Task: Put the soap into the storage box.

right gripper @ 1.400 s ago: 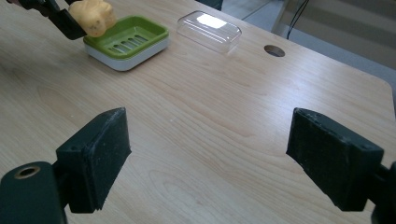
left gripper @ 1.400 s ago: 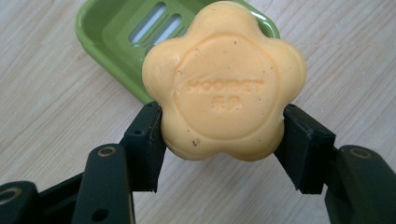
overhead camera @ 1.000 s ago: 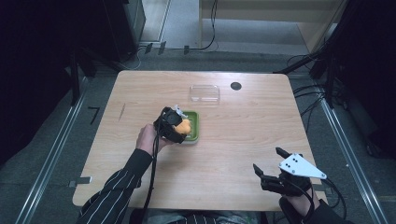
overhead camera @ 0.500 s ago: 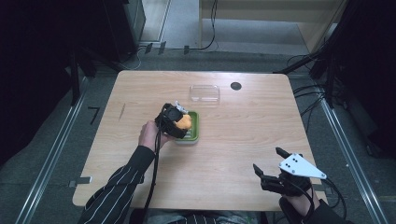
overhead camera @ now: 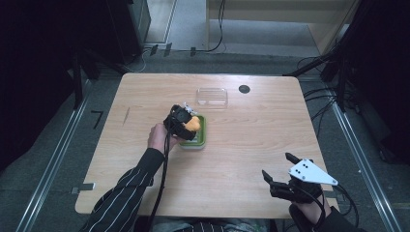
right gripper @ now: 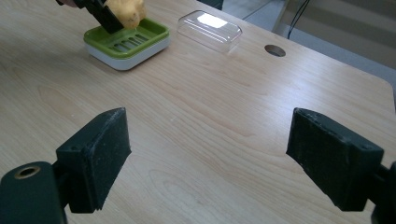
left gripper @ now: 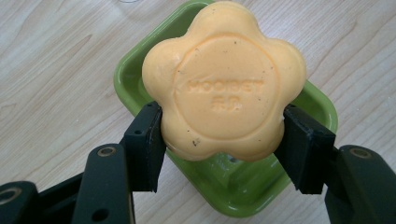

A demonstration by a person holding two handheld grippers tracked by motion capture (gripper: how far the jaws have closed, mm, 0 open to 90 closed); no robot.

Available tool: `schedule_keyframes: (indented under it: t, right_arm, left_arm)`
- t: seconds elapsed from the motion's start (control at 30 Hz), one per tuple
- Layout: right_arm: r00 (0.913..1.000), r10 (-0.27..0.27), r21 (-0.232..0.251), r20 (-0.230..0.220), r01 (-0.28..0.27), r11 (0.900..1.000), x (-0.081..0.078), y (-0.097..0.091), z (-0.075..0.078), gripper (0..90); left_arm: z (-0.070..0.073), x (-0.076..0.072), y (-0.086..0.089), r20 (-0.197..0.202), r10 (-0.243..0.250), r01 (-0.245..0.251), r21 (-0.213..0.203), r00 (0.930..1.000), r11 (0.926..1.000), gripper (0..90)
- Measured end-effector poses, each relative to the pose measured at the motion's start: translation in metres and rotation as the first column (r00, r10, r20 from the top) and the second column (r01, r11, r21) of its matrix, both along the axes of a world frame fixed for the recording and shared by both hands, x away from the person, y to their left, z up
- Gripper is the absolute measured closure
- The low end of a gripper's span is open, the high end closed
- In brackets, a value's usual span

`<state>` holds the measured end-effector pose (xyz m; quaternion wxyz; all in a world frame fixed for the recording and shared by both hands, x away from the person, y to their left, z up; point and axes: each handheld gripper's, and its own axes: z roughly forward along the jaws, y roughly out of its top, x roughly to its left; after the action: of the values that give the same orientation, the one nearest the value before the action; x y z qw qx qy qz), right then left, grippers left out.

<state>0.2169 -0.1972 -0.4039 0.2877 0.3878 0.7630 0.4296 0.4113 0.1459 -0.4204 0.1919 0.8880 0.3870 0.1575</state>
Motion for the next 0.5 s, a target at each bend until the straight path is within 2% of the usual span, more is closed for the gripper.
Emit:
schedule_keyframes:
  t: [0.27, 0.5]
  right_arm:
    - [1.0000, -0.001, 0.000, -0.002, 0.001, 1.0000, 0.0000, 0.0000, -0.0001, 13.6]
    - [1.0000, 0.002, -0.003, -0.001, -0.002, 1.0000, 0.0003, 0.0002, -0.0001, 13.6]
  left_arm:
    - [-0.0053, 0.0054, -0.0003, -0.011, 0.024, -0.024, 0.005, 0.9997, 0.9997, 40.0]
    - [-0.0102, 0.0075, -0.0050, -0.033, 0.013, -0.012, 0.013, 0.9994, 0.9998, 40.0]
